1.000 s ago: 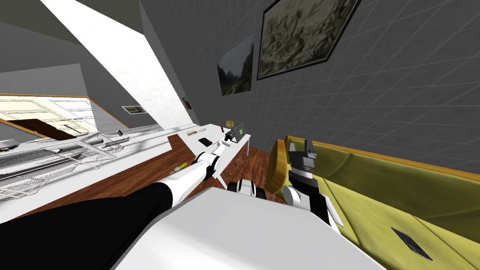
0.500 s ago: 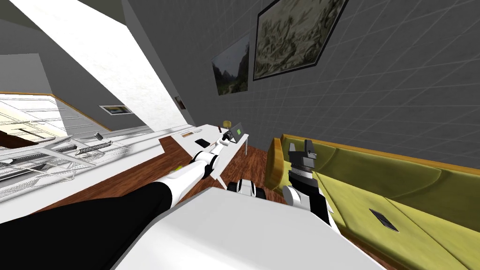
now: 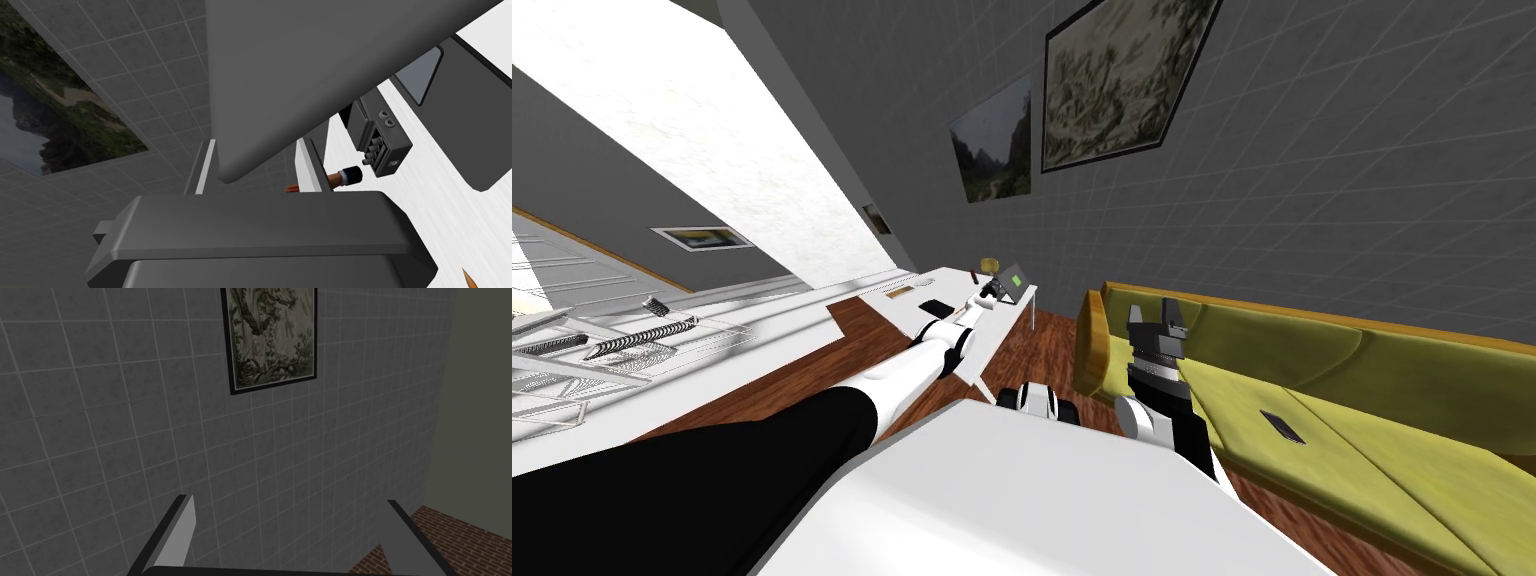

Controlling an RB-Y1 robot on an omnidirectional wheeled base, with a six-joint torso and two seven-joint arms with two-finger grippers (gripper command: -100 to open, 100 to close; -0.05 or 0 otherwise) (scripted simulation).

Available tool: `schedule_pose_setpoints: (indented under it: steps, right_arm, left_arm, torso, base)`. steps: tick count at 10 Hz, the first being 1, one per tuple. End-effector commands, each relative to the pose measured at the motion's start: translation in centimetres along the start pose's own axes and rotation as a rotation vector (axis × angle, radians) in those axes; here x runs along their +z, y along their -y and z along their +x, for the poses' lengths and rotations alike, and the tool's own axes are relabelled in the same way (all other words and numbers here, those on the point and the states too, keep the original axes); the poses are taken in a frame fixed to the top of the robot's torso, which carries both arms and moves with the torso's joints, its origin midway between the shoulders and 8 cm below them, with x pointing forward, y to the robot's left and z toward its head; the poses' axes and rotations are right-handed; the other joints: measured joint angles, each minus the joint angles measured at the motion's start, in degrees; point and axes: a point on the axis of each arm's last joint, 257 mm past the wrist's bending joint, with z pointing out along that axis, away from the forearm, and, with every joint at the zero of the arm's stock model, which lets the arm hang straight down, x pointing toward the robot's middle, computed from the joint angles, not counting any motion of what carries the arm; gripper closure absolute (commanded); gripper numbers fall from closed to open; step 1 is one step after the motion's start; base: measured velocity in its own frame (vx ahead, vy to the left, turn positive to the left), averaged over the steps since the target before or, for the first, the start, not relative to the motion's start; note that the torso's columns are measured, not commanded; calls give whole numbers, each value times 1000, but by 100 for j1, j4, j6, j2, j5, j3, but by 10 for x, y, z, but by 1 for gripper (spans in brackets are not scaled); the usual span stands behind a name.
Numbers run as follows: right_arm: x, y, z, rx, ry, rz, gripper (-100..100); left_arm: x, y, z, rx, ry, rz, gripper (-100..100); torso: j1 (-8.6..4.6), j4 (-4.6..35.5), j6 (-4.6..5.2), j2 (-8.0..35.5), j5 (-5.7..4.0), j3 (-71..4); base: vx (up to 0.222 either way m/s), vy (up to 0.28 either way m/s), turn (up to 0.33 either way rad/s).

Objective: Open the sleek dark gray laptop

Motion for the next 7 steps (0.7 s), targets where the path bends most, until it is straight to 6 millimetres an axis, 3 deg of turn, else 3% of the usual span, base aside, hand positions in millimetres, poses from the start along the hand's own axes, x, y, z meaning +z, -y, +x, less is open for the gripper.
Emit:
schedule_pose_setpoints:
  steps: [1,7]
  right_arm:
    - [0,0,0,0,0,0,0]
    - [0,0,0,0,0,0,0]
  left_arm:
    - [0,-8,7,-83,-2,-27,100]
    - [0,-8,7,-83,-2,-27,100]
  torso:
    - [-14,-2,-4,-7,-3,-3]
    - [-3,-3,-1,-3,-1,-2]
  base:
    - [-25,23,-84]
    - [-4,4,-15]
